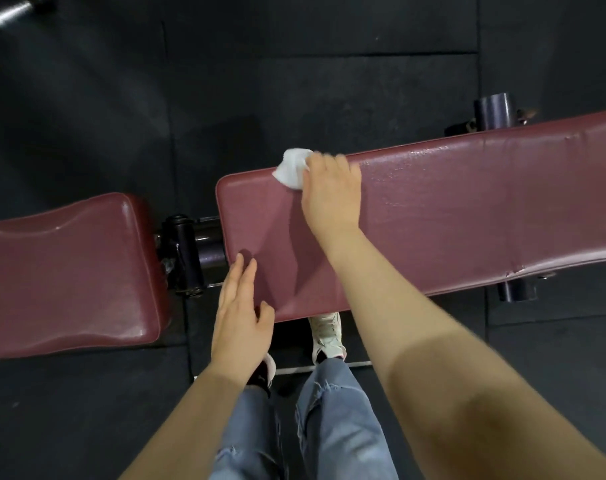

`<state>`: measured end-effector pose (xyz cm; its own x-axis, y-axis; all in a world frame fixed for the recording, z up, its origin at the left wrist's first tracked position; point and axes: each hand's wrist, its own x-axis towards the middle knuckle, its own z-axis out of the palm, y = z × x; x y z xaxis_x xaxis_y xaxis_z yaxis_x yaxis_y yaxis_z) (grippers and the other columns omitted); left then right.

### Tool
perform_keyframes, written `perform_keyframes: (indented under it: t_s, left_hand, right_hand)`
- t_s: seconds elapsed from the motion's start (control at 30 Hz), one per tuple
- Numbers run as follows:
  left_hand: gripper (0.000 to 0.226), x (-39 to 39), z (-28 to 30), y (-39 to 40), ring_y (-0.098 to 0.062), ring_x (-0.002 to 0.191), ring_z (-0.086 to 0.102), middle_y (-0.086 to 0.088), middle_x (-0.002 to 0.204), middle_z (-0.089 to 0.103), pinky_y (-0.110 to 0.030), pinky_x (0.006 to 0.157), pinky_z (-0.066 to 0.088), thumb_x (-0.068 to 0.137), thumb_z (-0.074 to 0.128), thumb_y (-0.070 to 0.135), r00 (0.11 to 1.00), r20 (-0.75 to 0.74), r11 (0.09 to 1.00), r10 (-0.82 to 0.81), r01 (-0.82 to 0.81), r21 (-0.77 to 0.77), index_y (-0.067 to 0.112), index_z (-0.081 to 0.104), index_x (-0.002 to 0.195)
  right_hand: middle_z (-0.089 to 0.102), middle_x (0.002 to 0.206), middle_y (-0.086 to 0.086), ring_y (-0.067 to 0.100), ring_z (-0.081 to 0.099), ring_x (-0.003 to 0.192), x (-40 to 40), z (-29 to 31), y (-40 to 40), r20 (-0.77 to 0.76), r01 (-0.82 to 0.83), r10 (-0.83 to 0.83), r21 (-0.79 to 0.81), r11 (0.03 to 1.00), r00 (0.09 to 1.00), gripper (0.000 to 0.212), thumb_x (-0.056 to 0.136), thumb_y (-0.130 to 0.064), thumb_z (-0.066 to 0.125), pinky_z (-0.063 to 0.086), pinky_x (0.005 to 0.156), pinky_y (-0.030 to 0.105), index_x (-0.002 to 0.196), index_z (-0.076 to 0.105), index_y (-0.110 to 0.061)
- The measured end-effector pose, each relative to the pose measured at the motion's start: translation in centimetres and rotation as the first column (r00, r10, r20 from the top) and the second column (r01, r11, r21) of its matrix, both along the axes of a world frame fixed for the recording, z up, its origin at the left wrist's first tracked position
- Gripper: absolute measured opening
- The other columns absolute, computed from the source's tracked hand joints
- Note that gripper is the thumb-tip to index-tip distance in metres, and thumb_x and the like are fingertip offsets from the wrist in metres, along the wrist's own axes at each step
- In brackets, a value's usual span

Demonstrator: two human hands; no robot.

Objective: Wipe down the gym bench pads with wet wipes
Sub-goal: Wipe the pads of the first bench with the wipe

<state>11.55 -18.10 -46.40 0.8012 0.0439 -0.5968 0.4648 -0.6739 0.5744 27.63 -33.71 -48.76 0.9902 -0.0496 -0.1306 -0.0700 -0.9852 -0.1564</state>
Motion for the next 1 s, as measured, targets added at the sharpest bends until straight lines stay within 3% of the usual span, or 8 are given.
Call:
perform_keyframes:
  t_s: [0.1,0.2,0.33,0.43,0.53,0.8,0.9,1.0]
  left_hand:
    - [0.069,0.5,0.6,-0.6,0.0,0.149,0.004,0.022,0.163,0.003,-0.044,0.112,0.038,0.094,0.049,0.008,0.997,0.024,0.997,-0.074,0.074,0.01,0.026,0.024,0.156]
    - [0.068,1.0,0.5,-1.4,0.005,0.148,-0.002,0.02,0.163,0.004,-0.043,0.117,0.031,0.094,0.049,0.007,0.987,0.062,0.989,-0.147,0.145,0.035,0.025,0.026,0.156]
    - [0.071,1.5,0.2,-2.4,0.009,0.145,-0.013,0.02,0.161,-0.002,-0.025,0.122,-0.001,0.094,0.046,0.008,0.956,0.072,0.955,-0.285,0.277,0.104,0.025,0.019,0.157]
    - [0.074,1.7,-0.1,-3.1,0.01,0.142,-0.017,0.016,0.163,-0.006,-0.025,0.122,-0.003,0.095,0.048,0.011,0.942,0.062,0.939,-0.329,0.32,0.124,0.026,0.013,0.158]
    - [0.078,1.8,-0.1,-3.8,0.006,0.143,-0.012,0.014,0.164,-0.007,-0.03,0.124,-0.001,0.094,0.05,0.012,0.955,0.042,0.949,-0.294,0.286,0.136,0.029,0.009,0.158]
    - [0.081,2.4,0.6,-4.8,-0.024,0.152,-0.008,-0.008,0.166,-0.011,-0.044,0.124,0.007,0.094,0.051,0.022,0.891,-0.03,0.849,-0.453,0.441,0.292,0.025,0.003,0.159]
    - [0.082,2.3,0.5,-5.1,-0.028,0.153,-0.006,-0.012,0.165,-0.01,-0.045,0.124,0.01,0.094,0.051,0.024,0.866,-0.042,0.807,-0.498,0.481,0.341,0.022,0.002,0.159]
    - [0.085,2.1,0.1,-5.3,-0.03,0.153,-0.005,-0.016,0.164,-0.011,-0.046,0.124,0.012,0.093,0.052,0.028,0.843,-0.07,0.761,-0.534,0.515,0.395,0.018,-0.003,0.158]
  right_hand:
    - [0.063,0.077,0.0,0.028,0.054,0.073,-10.5,1.5,-3.3,0.006,0.034,-0.035,0.105,0.994,0.999,0.015,0.089,-0.019,0.048,0.031,0.068,0.037,0.089,0.063,-0.019]
    - [0.06,0.07,-0.003,0.027,0.052,0.063,-17.7,2.8,-5.2,-0.114,0.121,-0.108,0.114,0.986,0.988,0.023,0.093,-0.023,0.041,0.028,0.063,0.034,0.088,0.064,-0.019]
    - [0.066,0.077,0.004,0.029,0.056,0.07,-10.2,0.7,-4.6,0.003,0.041,-0.041,0.039,0.998,0.999,0.002,0.088,-0.014,0.066,0.034,0.067,0.037,0.089,0.066,-0.014]
    - [0.067,0.087,0.002,0.027,0.057,0.08,0.0,-0.5,-3.8,0.078,0.048,-0.047,-0.008,0.999,0.996,0.008,0.09,-0.013,0.06,0.035,0.071,0.038,0.097,0.061,-0.016]
    - [0.065,0.085,-0.001,0.024,0.057,0.08,1.6,-0.4,-3.5,0.072,0.114,-0.113,-0.005,0.993,0.991,0.008,0.09,-0.013,0.059,0.03,0.069,0.035,0.095,0.06,-0.019]
    - [0.061,0.069,0.003,0.031,0.052,0.064,-19.6,2.8,-9.7,-0.136,0.346,-0.334,0.074,0.935,0.933,0.005,0.088,-0.014,0.06,0.028,0.063,0.034,0.091,0.064,-0.016]
    - [0.064,0.077,0.009,0.034,0.056,0.069,-14.3,1.8,-9.8,-0.036,0.249,-0.247,0.079,0.965,0.968,0.002,0.088,-0.011,0.066,0.038,0.064,0.038,0.088,0.065,-0.012]
    - [0.066,0.094,0.008,0.033,0.057,0.086,-3.1,0.2,-9.1,0.086,0.159,-0.16,0.018,0.987,0.983,0.016,0.098,-0.02,0.049,0.037,0.074,0.041,0.099,0.063,-0.014]
